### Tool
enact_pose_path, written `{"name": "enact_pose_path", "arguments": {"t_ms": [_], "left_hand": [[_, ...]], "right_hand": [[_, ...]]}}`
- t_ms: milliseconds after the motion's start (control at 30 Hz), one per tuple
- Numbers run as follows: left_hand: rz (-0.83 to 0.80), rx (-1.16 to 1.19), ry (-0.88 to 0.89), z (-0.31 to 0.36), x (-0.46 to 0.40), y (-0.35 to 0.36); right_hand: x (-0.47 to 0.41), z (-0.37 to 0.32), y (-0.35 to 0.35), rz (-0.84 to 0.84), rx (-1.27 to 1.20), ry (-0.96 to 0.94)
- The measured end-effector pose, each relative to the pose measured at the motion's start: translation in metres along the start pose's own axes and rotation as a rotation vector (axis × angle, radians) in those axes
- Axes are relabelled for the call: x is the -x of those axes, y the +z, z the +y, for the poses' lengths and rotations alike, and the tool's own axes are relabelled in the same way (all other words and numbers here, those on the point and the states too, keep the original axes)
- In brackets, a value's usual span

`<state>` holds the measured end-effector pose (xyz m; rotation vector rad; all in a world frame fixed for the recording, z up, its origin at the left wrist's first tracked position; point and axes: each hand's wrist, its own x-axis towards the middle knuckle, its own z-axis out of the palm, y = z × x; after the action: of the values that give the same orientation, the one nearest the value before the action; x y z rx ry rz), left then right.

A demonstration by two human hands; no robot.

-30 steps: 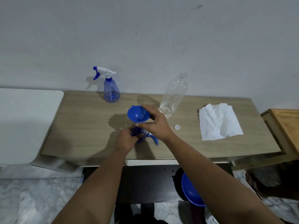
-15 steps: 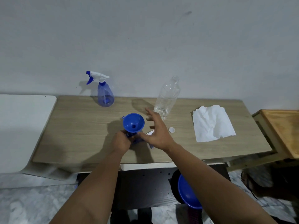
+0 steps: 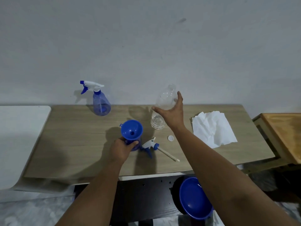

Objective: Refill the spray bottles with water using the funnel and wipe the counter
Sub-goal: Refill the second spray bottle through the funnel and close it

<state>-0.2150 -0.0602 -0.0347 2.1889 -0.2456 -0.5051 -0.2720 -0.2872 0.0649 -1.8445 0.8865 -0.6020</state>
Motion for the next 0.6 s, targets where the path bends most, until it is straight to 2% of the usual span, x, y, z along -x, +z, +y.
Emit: {"name": "enact_pose_path", "arguments": {"t_ms": [300, 600], "left_hand": [[-0.045, -0.002, 0.003, -0.008, 0.002, -0.003], [-0.065, -0.032, 0.040, -0.008, 0.028, -0.018]], "right_hand": [[-0.004, 0.011, 0.016, 0.096, -0.067, -0.090], [0.025, -0.043, -0.017, -0.066, -0.051, -0.318]]}}
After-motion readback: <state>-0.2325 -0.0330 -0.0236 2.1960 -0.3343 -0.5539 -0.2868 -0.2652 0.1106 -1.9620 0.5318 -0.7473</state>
